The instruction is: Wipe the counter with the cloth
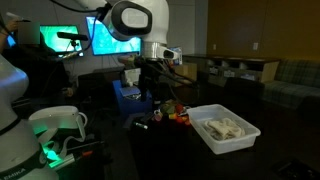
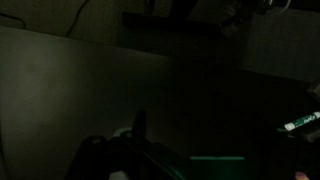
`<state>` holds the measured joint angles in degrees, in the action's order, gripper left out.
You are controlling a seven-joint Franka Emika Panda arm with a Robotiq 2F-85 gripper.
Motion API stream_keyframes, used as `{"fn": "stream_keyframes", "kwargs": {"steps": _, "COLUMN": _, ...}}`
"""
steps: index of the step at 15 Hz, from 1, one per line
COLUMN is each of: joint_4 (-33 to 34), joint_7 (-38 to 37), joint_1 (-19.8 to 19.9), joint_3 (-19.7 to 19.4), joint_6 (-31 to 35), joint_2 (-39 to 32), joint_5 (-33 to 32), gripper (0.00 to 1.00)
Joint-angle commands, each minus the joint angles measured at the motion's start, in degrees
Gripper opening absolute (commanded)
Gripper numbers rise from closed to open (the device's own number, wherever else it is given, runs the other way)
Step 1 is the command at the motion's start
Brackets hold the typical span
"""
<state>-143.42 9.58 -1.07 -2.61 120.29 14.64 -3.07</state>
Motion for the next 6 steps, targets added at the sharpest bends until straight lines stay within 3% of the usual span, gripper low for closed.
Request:
{"fn": "stream_keyframes", "kwargs": {"steps": 1, "joint_4": -2.77, "joint_7": 1.54, "joint_1": 1.08, "joint_3": -0.69, "joint_6": 0.18, "joint_2": 2.79, "joint_5": -0.04, "gripper": 1.00}}
{"fn": "stream_keyframes", "kwargs": {"steps": 6, "joint_4": -8.96, "joint_7": 4.02, "joint_1": 2.35, "joint_3": -2.50, "joint_6": 0.61, "joint_2": 10.20, "joint_5": -0.23, "gripper": 1.00}}
